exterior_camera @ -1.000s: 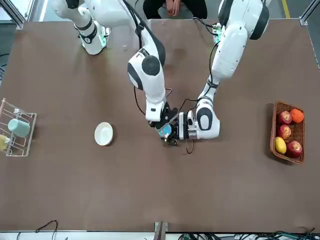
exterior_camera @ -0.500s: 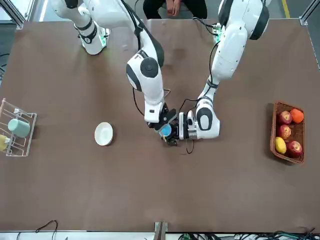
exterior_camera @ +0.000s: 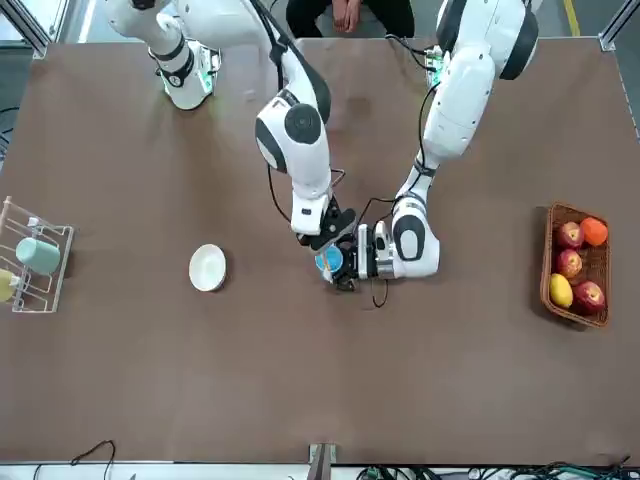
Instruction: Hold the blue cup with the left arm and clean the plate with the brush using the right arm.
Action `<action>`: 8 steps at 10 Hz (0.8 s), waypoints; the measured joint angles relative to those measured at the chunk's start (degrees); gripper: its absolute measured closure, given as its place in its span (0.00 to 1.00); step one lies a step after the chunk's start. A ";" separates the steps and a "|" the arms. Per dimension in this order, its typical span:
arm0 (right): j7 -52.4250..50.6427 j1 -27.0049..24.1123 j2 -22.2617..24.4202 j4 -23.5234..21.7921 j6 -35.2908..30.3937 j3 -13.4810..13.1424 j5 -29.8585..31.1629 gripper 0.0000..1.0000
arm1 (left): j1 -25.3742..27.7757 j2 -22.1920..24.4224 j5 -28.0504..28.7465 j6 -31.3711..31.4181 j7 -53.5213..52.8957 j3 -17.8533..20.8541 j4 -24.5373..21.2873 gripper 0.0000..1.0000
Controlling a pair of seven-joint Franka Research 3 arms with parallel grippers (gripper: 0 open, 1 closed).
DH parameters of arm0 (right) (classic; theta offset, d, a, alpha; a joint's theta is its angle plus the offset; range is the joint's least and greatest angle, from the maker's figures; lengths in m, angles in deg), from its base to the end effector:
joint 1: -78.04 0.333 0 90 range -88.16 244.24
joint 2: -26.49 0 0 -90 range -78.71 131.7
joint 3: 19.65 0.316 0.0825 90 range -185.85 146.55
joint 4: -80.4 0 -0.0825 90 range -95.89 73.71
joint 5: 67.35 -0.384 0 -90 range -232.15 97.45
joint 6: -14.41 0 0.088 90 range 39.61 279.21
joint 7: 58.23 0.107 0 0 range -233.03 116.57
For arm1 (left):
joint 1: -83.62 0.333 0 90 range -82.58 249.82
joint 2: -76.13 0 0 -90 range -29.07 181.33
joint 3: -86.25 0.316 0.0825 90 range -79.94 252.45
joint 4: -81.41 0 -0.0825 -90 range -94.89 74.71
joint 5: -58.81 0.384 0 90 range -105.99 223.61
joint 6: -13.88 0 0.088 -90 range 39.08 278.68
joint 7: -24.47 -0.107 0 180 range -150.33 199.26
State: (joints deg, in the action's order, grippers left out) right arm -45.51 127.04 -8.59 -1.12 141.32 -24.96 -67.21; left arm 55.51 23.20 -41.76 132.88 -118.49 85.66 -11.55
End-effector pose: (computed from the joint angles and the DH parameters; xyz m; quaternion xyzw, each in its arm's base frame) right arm 0.5221 0.5175 0.3579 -0.9562 -0.2768 -0.0929 0.0194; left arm 0.5602 -0.3630 0.0850 0.5634 -0.5786 0.3980 0.4352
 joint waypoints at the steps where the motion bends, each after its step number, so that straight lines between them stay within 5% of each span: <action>1: 0.75 0.60 0.52 -0.86 0.00 0.09 0.00 0.96 | 0.00 0.00 0.00 0.00 0.00 0.00 0.00 0.32; 8: 4.88 2.00 2.19 -6.08 9.11 0.23 0.26 0.96 | 0.04 0.00 0.00 -0.26 -0.97 0.01 -0.06 0.32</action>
State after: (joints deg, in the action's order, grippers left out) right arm -40.63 129.04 -6.40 -7.20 150.43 -24.73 -66.96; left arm 55.55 23.20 -41.76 132.62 -119.46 85.67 -11.61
